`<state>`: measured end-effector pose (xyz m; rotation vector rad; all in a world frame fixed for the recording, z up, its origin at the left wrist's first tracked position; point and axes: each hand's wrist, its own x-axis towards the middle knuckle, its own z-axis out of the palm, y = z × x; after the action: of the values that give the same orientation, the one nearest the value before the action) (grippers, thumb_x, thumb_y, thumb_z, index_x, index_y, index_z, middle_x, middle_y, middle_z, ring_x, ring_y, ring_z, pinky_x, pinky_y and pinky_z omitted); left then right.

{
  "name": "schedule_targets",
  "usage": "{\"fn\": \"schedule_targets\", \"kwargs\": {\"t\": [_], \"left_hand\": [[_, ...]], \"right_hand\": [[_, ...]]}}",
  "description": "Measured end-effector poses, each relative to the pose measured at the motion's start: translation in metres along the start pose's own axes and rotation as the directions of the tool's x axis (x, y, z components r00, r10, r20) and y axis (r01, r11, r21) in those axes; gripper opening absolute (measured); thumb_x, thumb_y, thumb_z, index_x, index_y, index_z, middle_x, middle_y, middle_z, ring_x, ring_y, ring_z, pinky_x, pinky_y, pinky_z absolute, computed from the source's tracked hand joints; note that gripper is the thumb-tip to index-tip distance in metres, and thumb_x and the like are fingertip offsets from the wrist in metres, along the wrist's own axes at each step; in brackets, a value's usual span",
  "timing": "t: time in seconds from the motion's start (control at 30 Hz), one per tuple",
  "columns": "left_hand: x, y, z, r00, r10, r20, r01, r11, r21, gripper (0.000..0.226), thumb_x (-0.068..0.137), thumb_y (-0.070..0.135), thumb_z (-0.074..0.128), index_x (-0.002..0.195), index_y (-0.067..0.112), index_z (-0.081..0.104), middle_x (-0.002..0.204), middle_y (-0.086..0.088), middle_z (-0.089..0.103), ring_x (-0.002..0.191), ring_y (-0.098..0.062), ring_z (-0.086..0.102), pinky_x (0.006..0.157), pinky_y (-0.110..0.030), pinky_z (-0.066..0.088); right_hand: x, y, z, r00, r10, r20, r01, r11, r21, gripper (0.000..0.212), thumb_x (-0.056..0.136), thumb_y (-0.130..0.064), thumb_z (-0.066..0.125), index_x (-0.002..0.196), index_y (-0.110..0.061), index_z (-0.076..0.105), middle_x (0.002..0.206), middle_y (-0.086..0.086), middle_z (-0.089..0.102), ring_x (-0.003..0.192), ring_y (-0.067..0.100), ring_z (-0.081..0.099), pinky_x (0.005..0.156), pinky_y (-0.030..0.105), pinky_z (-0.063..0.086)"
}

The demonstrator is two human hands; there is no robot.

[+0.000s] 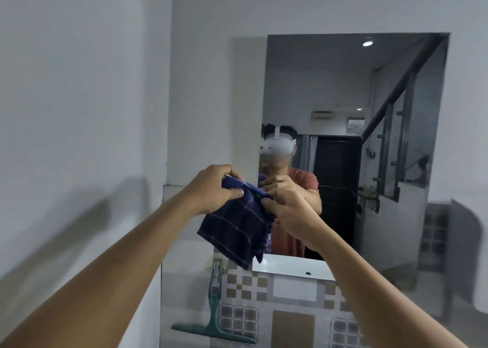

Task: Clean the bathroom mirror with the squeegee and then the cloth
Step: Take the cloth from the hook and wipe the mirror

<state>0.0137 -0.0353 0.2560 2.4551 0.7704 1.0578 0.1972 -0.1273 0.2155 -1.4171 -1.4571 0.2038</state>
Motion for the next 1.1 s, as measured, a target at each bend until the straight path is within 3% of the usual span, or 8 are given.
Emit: {"fn": "schedule_targets", "kwargs": {"t": [0.27,0.4,0.5,0.6,0.77,0.9,1.03,1.1], "left_hand": [[0.020,0.063,0.019,0.989,0.040,0.140,-0.023,0.993,-0.119,0.014,0.093,0.019,0.069,0.104,0.018,0.077,0.091,0.003,0.071,0.085,-0.017,0.067,0.071,-0.025,0.049],[0.038,0.091,0.034,0.994,0.037,0.103,-0.019,0.986,-0.167,0.012,0.087,0.020,0.073,0.098,0.021,0.079,0.101,0.002,0.073,0.098,-0.020,0.067,0.093,-0.041,0.054],[0.047,0.112,0.039,0.996,0.017,0.089,0.002,0.977,-0.213,0.008,0.086,0.023,0.074,0.092,0.023,0.080,0.101,0.001,0.075,0.098,-0.020,0.069,0.098,-0.044,0.054],[0.055,0.135,0.040,0.994,0.042,0.104,-0.015,0.969,-0.245,0.009,0.087,0.025,0.073,0.080,0.025,0.079,0.099,0.000,0.076,0.097,-0.020,0.069,0.098,-0.042,0.053],[0.066,0.165,0.039,0.983,0.124,0.134,-0.078,0.950,-0.302,0.016,0.091,0.021,0.068,0.104,0.020,0.079,0.104,-0.002,0.076,0.103,-0.018,0.068,0.098,-0.033,0.051],[0.080,0.152,0.038,0.992,0.121,-0.038,-0.125,0.879,-0.461,0.024,0.090,0.031,0.060,0.091,0.016,0.078,0.085,0.000,0.075,0.087,-0.025,0.068,0.081,-0.035,0.052],[0.092,0.093,0.065,0.862,0.148,-0.485,-0.178,0.984,-0.016,0.034,0.100,0.037,0.041,0.114,0.019,0.067,0.109,0.002,0.071,0.105,-0.019,0.064,0.090,-0.033,0.050],[0.097,0.067,0.079,0.829,0.332,-0.451,-0.250,0.940,0.234,0.037,0.100,0.046,0.034,0.119,0.024,0.057,0.124,-0.001,0.062,0.120,-0.020,0.054,0.098,-0.039,0.050]], "right_hand": [[-0.024,-0.007,-0.050,0.932,-0.025,-0.362,-0.021,0.992,-0.123,0.013,0.097,-0.014,0.061,0.107,-0.020,0.056,0.097,0.002,0.066,0.090,0.021,0.067,0.075,0.039,0.060],[-0.040,-0.001,-0.055,0.843,-0.150,-0.517,0.030,0.972,-0.233,0.006,0.098,-0.022,0.058,0.094,-0.027,0.059,0.099,-0.005,0.065,0.097,0.017,0.061,0.082,0.035,0.054],[-0.050,0.002,-0.050,0.858,-0.138,-0.495,0.002,0.964,-0.266,0.050,0.097,-0.058,0.042,0.128,-0.024,0.061,0.135,0.000,0.057,0.130,0.019,0.048,0.108,0.038,0.044],[-0.050,0.006,-0.043,0.891,-0.073,-0.447,-0.059,0.960,-0.274,0.082,0.090,-0.077,0.037,0.157,-0.032,0.021,0.169,-0.003,0.004,0.154,0.021,0.013,0.115,0.041,0.034],[-0.026,0.006,-0.047,0.753,-0.156,-0.640,0.028,0.978,-0.206,0.067,0.100,-0.049,0.046,0.157,-0.030,0.017,0.167,0.005,0.010,0.151,0.026,0.023,0.114,0.051,0.039],[0.000,-0.004,-0.067,0.686,-0.240,-0.687,0.042,0.956,-0.292,0.056,0.105,-0.032,0.043,0.157,-0.017,0.026,0.165,0.008,0.019,0.146,0.026,0.033,0.101,0.028,0.037],[0.040,-0.021,-0.090,0.657,-0.308,-0.688,0.029,0.922,-0.386,0.058,0.107,-0.035,0.038,0.158,-0.018,0.019,0.167,0.011,0.010,0.149,0.033,0.027,0.105,0.043,0.043],[0.066,-0.031,-0.103,0.643,-0.370,-0.670,0.027,0.886,-0.464,0.058,0.108,-0.032,0.037,0.159,-0.015,0.017,0.168,0.015,0.007,0.151,0.036,0.022,0.113,0.050,0.039]]}}
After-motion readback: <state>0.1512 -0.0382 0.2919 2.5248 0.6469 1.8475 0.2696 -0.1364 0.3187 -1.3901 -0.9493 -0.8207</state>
